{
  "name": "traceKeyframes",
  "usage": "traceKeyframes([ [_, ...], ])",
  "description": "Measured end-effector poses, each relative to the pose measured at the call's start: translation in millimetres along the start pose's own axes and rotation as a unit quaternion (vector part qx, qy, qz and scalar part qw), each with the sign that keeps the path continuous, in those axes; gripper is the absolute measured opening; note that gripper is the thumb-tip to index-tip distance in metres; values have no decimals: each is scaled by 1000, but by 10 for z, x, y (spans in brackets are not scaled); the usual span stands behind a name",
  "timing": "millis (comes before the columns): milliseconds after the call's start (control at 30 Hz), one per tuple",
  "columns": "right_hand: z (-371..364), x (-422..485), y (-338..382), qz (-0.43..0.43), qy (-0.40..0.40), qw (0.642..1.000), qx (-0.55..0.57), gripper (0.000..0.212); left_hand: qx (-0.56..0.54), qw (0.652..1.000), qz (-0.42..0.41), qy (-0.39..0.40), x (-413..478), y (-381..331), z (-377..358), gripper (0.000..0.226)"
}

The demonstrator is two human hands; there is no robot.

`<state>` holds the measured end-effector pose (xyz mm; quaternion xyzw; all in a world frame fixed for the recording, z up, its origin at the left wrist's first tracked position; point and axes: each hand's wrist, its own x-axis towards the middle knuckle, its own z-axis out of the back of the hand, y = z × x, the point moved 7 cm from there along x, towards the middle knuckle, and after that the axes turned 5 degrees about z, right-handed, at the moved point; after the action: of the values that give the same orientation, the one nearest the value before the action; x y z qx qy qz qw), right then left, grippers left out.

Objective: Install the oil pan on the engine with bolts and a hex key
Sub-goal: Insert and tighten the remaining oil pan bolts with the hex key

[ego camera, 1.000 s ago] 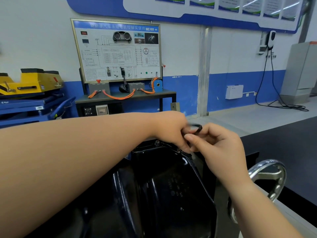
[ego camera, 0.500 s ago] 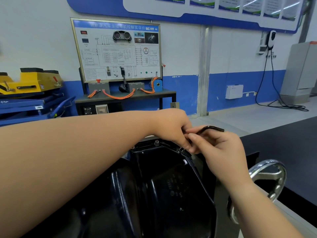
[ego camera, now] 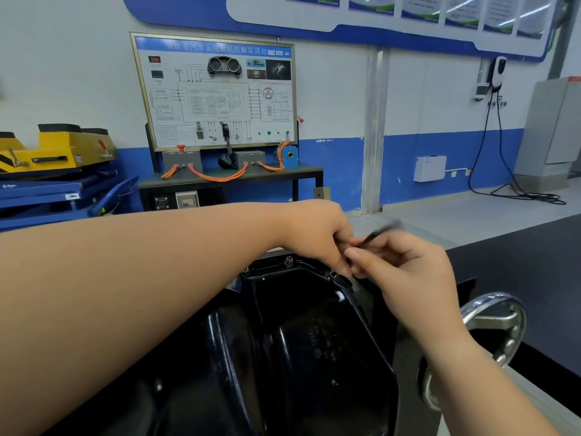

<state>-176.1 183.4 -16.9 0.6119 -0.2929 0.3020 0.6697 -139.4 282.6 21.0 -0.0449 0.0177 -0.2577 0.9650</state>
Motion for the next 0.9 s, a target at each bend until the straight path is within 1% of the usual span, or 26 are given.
traceKeyframes([
  [33, -4, 6, -11, -1, -7, 1000, -6, 18, -6, 1000, -4, 1, -7, -9, -3, 19],
  [100, -30, 9, -37, -10, -1, 1000, 0, 23, -8, 1000, -9, 1, -9, -21, -4, 20],
  [167, -73, -4, -19, -9, 34, 999, 17, 26, 2, 1000, -8, 0, -2, -22, -2, 21],
  [233, -89, -30, 22, 7, 72, 997, 17, 35, 3, 1000, -3, -2, 6, -14, 2, 24],
  [300, -77, -30, 37, 18, 87, 996, 6, 38, -4, 1000, 6, -1, 9, 10, 0, 26],
  [367, -55, -19, 13, 14, 71, 997, 2, 34, -8, 1000, 9, 8, 13, 18, -18, 23],
  [400, -52, -11, 11, 5, 54, 999, 8, 28, -8, 1000, 7, 12, 12, 16, -24, 20],
  [467, -46, 3, -6, -10, 29, 999, 10, 8, -10, 1000, 3, 17, 4, 10, -23, 25],
  [500, -53, 13, 6, -6, 24, 1000, -5, 16, -9, 1000, 3, 18, 2, 9, -19, 27],
  [533, -69, 20, 20, -1, 30, 999, -16, 26, -8, 1000, 3, 18, 0, 9, -18, 25],
  [567, -81, 19, 19, 4, 38, 999, -22, 31, -6, 1000, 5, 18, 2, 12, -19, 20],
  [600, -95, 18, 23, 3, 46, 999, -21, 30, -5, 1000, 7, 17, 6, 19, -21, 16],
  [633, -106, 14, 21, 2, 58, 998, -12, 24, -5, 1000, 9, 13, 9, 21, -18, 14],
  [667, -116, 8, 18, 1, 71, 998, 3, 13, -6, 1000, 11, 11, 12, 27, -16, 15],
  [700, -112, -2, 16, 0, 80, 996, 26, 8, -10, 1000, 15, 8, 12, 34, -11, 16],
  [767, -74, -19, 6, 6, 83, 996, 37, 26, -19, 1000, 21, 7, 6, 50, -2, 19],
  [900, -36, -11, 57, 36, 51, 997, -41, 26, -18, 999, 27, 22, -24, 13, -17, 21],
])
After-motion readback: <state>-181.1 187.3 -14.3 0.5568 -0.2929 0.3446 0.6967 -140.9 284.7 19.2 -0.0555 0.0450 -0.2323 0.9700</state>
